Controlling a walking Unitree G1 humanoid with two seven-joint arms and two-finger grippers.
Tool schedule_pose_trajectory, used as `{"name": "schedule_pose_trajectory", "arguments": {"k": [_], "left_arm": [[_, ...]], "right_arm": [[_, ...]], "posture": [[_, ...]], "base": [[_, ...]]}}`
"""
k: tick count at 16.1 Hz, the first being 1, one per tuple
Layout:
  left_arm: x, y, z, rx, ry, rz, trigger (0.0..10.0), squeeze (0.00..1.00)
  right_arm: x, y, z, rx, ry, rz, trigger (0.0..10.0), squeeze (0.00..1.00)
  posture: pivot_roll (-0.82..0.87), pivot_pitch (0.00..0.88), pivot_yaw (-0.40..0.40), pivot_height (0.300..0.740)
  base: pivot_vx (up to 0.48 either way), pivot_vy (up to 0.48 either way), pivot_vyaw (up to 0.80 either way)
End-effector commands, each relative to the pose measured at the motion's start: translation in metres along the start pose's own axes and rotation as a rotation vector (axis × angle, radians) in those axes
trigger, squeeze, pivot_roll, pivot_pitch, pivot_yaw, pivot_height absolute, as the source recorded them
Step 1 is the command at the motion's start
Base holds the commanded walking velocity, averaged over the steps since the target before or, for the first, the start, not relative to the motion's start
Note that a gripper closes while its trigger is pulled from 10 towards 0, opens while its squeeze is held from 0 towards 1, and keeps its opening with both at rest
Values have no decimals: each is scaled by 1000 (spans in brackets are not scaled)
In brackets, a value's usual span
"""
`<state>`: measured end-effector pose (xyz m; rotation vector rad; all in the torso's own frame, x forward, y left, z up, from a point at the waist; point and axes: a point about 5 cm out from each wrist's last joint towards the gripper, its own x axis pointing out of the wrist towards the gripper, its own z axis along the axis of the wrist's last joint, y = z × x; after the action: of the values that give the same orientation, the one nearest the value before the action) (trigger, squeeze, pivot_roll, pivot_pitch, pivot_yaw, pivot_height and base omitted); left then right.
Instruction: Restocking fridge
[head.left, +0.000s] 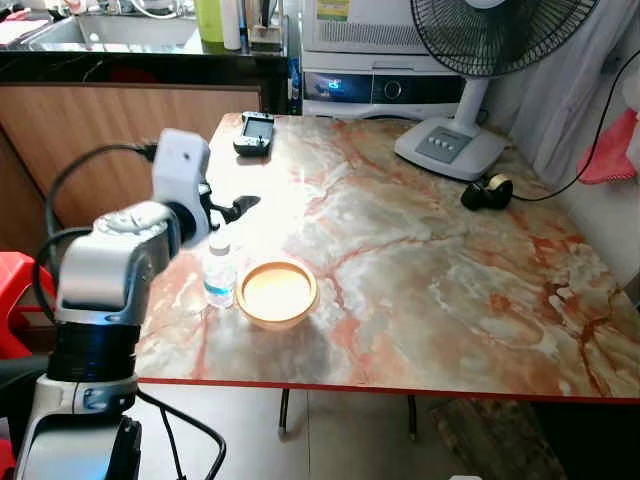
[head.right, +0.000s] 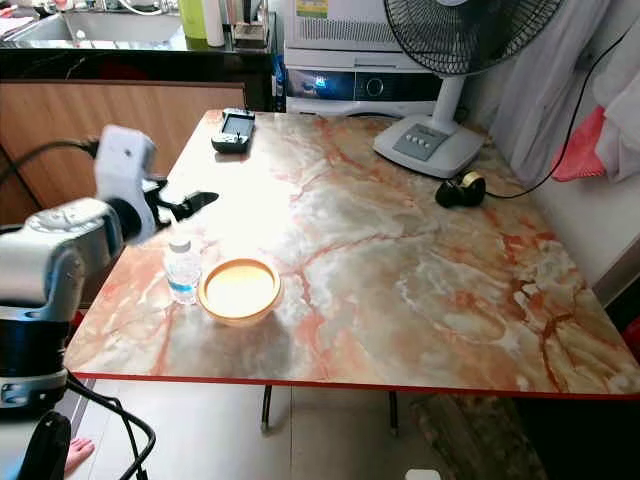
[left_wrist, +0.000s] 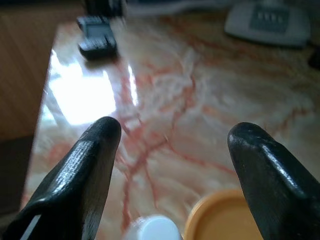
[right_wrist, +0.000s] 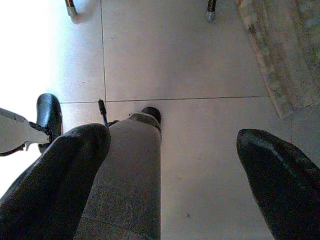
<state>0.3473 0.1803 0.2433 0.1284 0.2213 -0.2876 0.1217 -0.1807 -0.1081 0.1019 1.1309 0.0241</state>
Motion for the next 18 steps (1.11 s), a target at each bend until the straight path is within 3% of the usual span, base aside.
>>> {"name": "schedule_pose_trajectory", "arguments": {"k": [1, 7, 11, 12, 14, 15, 18], "left_arm": [[3, -4, -8, -6, 43, -32, 10000, 0], [6, -10, -16, -12, 87, -47, 10000, 0], [0, -7, -20, 116, 101, -23, 10000, 0], [-1, -8, -23, 112, 108, -26, 10000, 1000], [-1, -8, -25, 89, 112, -28, 10000, 1000], [-2, -7, -23, 83, 112, -14, 10000, 0], [-2, -6, -21, 80, 109, -8, 10000, 0]], "right_arm": [[0, 0, 0, 16, -5, -3, 10000, 0], [0, 0, 0, 10, -2, -1, 10000, 0], [0, 1, -1, 5, -2, 0, 10000, 0], [0, 1, -1, 2, 0, 2, 10000, 0], [0, 1, -1, 0, 2, 3, 10000, 0], [0, 1, -1, 0, 2, 3, 10000, 0], [0, 0, -1, -3, 3, 3, 10000, 0]], "posture": [[117, 0, -53, 740], [112, 0, -54, 740], [118, 0, -52, 740], [120, 0, -52, 740], [118, 0, -51, 740], [118, 0, -51, 740], [120, 0, -54, 740]], "base": [[0, 0, 0], [0, 0, 0], [0, 0, 0], [0, 0, 0], [0, 0, 0], [0, 0, 0], [0, 0, 0]]}}
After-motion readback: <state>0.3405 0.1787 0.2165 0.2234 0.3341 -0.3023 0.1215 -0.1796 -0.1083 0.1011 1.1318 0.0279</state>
